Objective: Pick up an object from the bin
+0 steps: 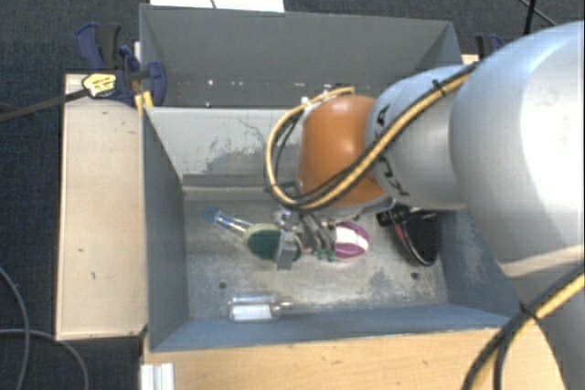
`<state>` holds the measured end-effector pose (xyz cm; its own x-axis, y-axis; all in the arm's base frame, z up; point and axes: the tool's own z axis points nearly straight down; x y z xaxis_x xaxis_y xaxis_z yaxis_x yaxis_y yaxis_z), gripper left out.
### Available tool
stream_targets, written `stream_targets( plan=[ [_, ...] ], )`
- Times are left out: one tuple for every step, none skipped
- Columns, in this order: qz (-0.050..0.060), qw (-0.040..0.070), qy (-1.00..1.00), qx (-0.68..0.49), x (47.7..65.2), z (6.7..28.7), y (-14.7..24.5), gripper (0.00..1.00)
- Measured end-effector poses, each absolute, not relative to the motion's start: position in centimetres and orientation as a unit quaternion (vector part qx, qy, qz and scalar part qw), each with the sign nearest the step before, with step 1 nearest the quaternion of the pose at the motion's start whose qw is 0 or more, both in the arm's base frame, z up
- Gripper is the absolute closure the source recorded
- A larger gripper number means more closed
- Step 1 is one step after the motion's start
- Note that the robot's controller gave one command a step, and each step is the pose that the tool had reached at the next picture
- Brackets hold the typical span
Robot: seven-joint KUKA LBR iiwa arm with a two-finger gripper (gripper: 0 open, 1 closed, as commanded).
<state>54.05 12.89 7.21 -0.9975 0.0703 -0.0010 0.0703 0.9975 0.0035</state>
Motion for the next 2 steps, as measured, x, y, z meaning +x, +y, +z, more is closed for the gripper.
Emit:
stream_targets(
  plan=[
    [0.002, 0.000, 0.999, 0.037, 53.9, 7.2, 12.9, 1.00],
    [0.001, 0.006, 0.999, 0.036, 56.8, 26.5, 11.9, 1.00]
  ],
)
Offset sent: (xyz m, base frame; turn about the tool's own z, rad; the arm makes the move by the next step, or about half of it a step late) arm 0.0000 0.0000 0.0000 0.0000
